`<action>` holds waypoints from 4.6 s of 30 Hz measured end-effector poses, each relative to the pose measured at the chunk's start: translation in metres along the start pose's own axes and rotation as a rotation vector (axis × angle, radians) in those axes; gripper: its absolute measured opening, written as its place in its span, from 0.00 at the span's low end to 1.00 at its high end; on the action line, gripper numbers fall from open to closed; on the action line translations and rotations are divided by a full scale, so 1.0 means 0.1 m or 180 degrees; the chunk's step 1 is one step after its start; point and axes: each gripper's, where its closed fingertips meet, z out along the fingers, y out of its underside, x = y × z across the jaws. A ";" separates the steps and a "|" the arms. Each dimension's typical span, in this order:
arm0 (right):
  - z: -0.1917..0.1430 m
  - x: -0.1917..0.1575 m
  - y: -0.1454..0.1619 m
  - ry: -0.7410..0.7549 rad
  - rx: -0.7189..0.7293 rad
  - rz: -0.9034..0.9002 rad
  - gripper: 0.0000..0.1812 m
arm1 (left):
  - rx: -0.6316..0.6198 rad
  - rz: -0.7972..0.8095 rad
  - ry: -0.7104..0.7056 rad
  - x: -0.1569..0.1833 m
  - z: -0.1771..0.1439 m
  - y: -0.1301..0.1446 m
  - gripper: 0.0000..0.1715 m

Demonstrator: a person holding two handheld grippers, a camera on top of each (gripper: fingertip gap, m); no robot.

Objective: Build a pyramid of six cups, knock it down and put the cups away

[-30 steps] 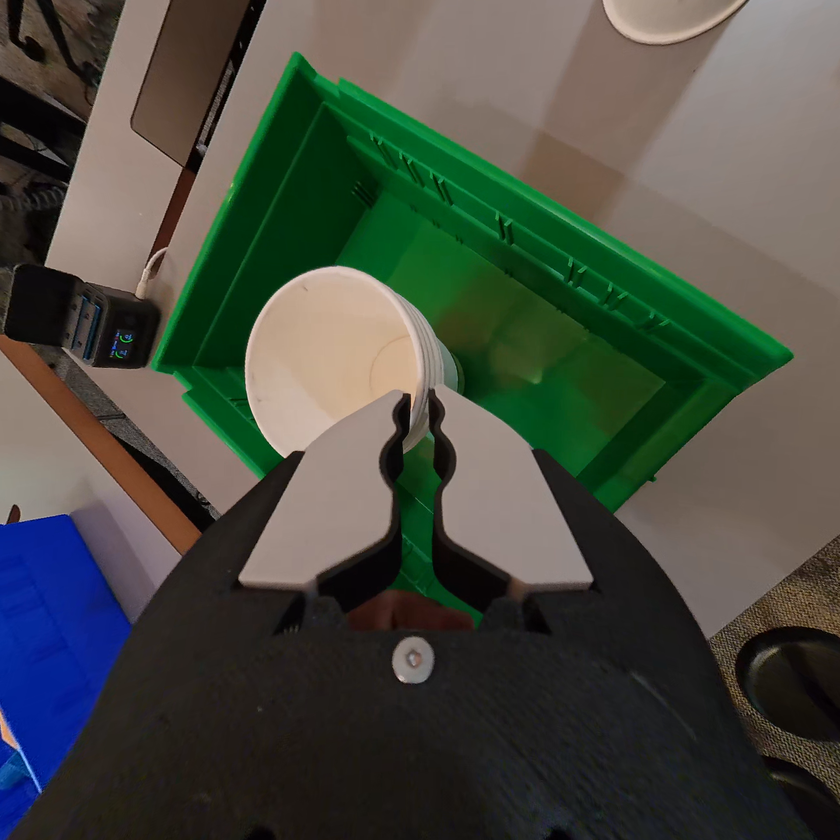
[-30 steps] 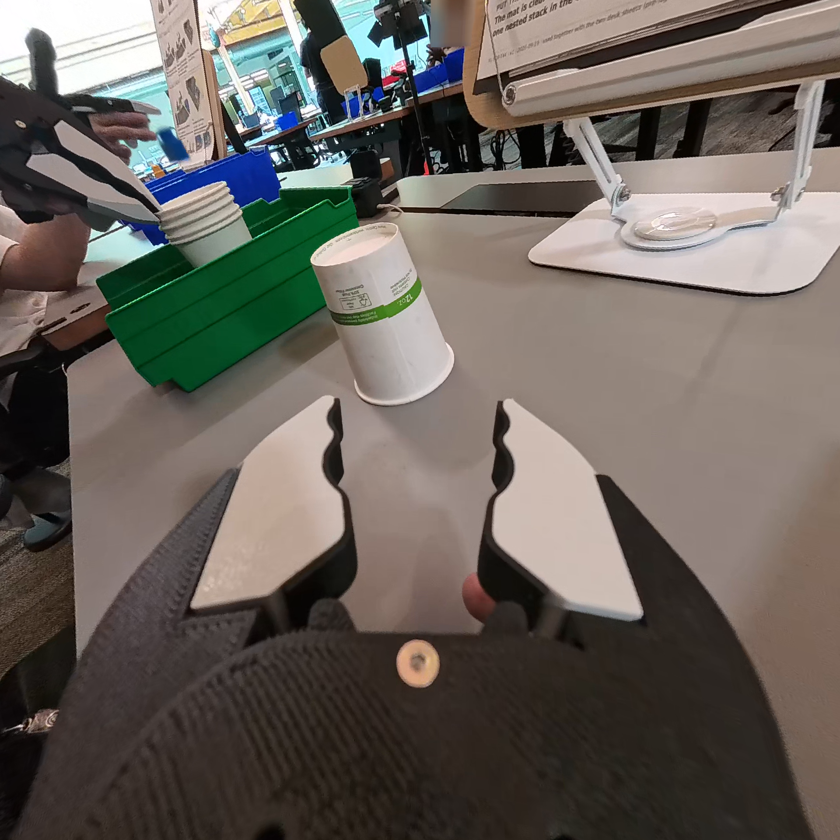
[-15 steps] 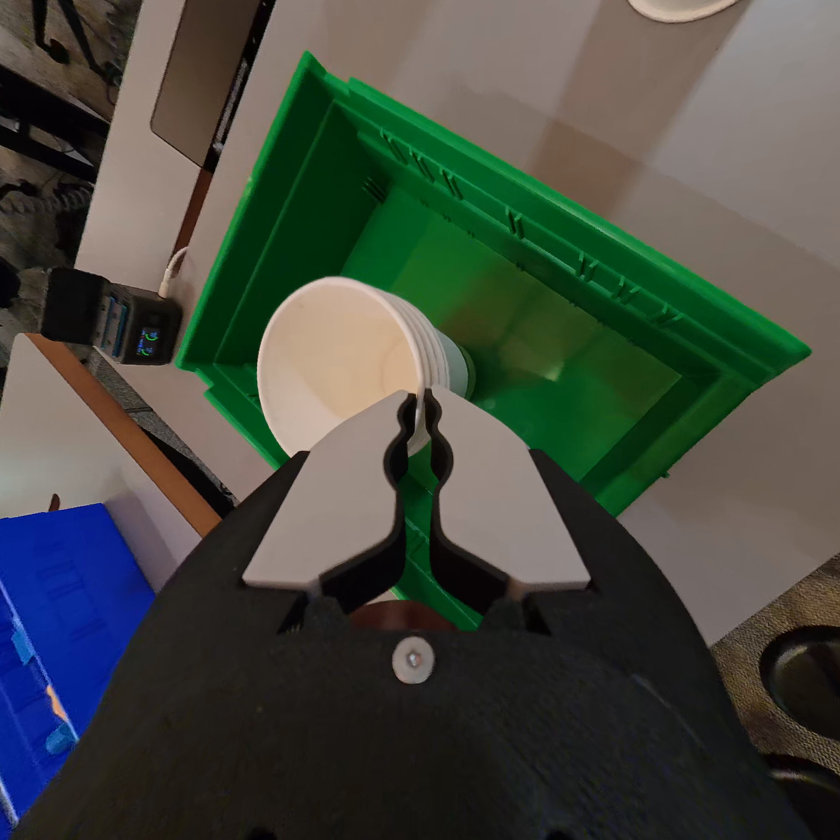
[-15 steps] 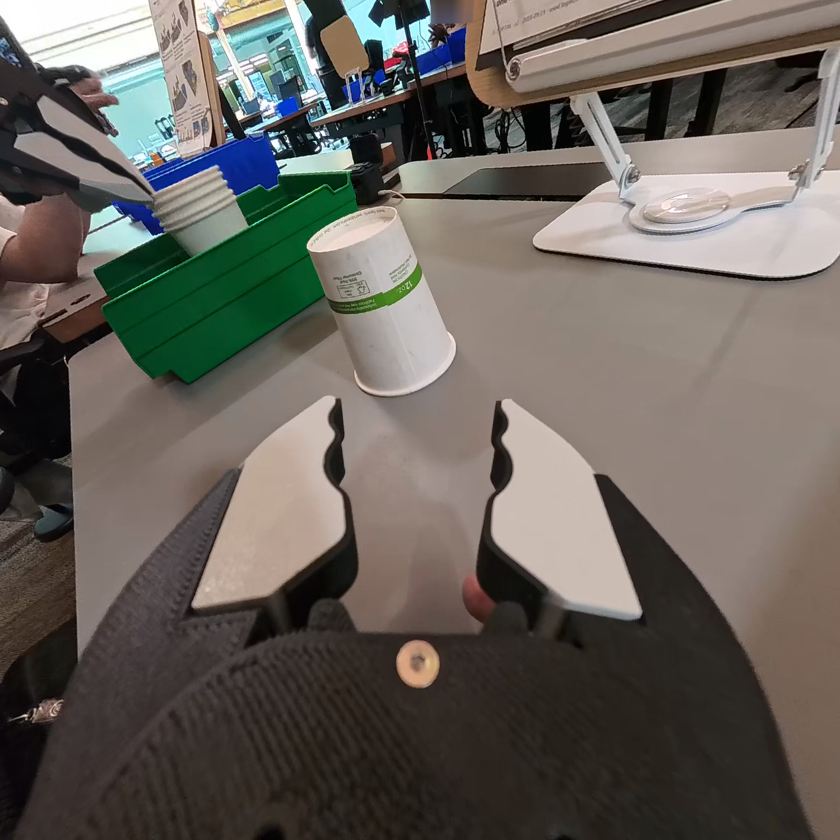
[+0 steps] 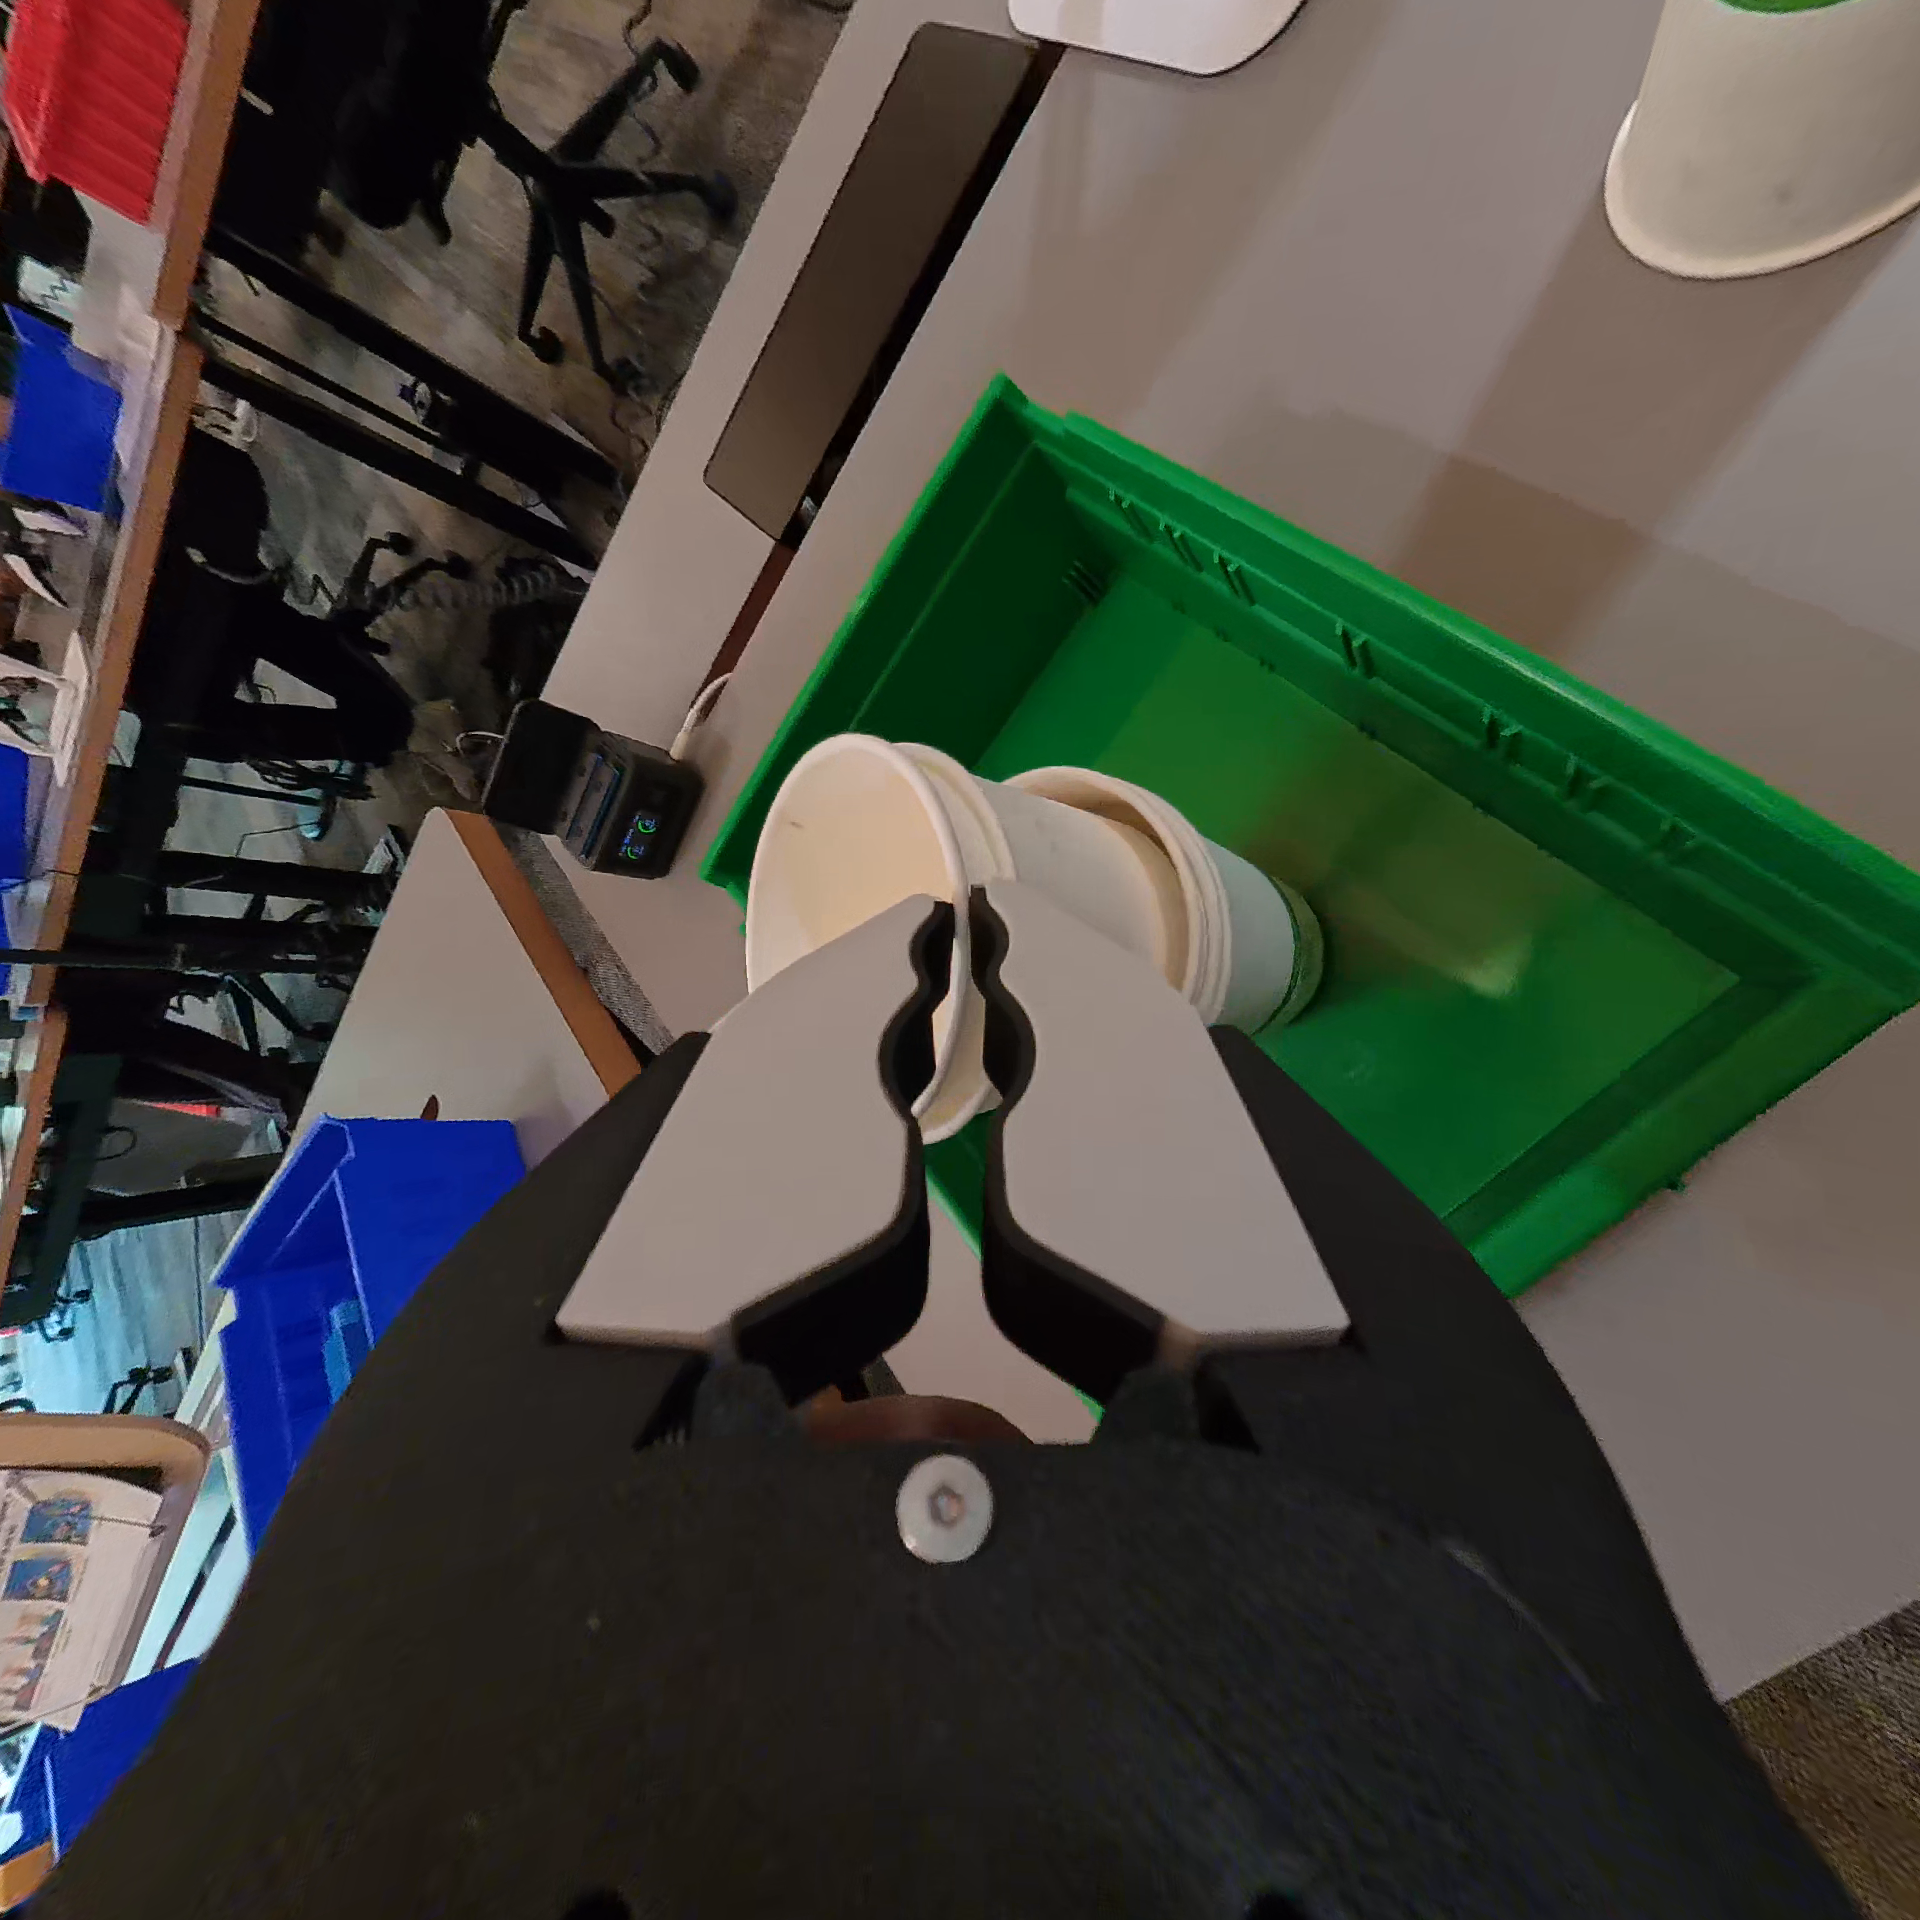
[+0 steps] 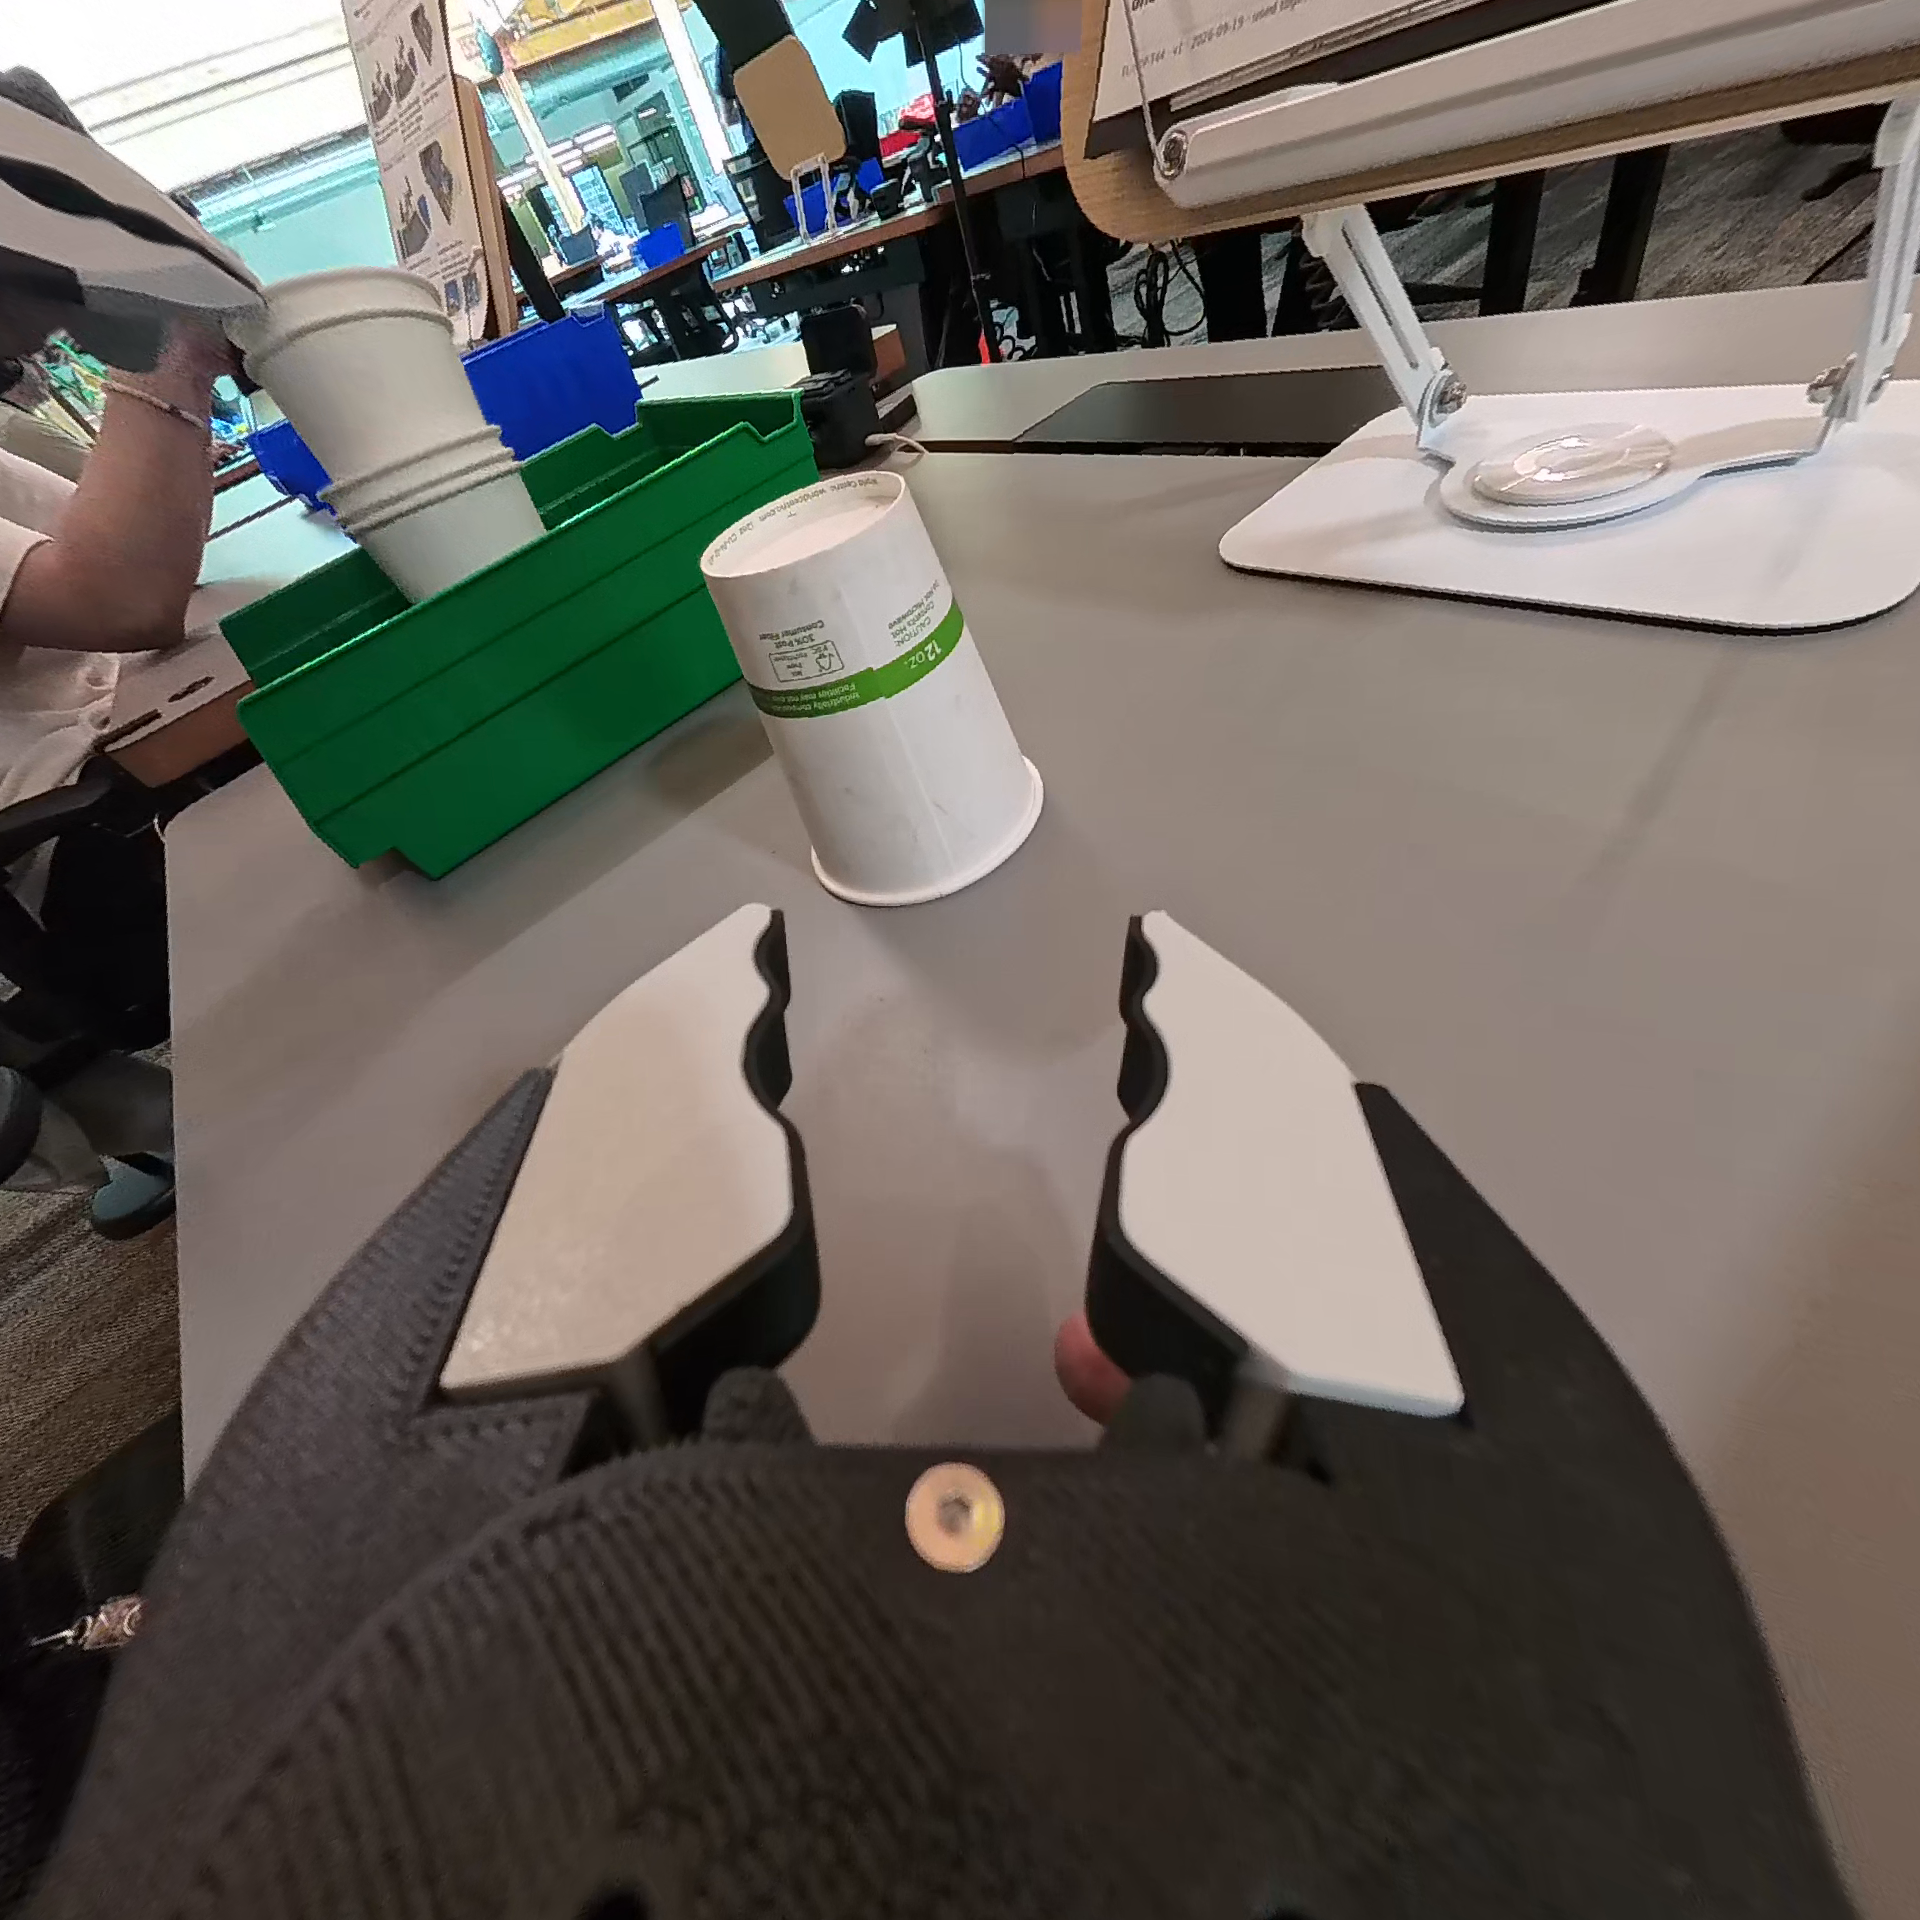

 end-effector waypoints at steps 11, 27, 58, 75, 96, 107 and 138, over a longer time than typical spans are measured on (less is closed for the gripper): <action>0.00 -0.02 0.01 0.0002 -0.0020 -0.0043 0.34 | 0.0252 0.0174 -0.0465 -0.13 -0.21 -0.22 0.03; 0.00 -0.12 -0.01 -0.0076 0.0007 -0.0034 0.34 | 0.1096 -0.0741 -0.1304 -0.33 -0.72 -0.76 0.03; -0.28 -0.56 -0.56 -0.1674 0.1201 0.2187 0.40 | 0.2779 -0.2187 0.0458 2.29 -0.24 -2.52 0.03; -0.37 0.17 -0.76 0.0240 0.0060 -0.0631 0.40 | 0.1949 -0.1968 0.0312 2.81 0.59 -2.01 0.19; 0.60 0.15 -0.39 0.0440 -0.2085 -0.2364 0.41 | 0.1495 -0.2927 0.0159 2.36 0.65 -1.05 0.16; 0.57 0.13 -0.53 0.0275 -0.1462 -0.1919 0.43 | 0.1478 -0.2880 0.0236 2.41 0.64 -1.05 0.16; 0.41 0.30 -0.07 0.0088 -0.0315 -0.0349 0.45 | 0.1501 -0.2614 0.1213 2.88 0.83 -1.56 0.18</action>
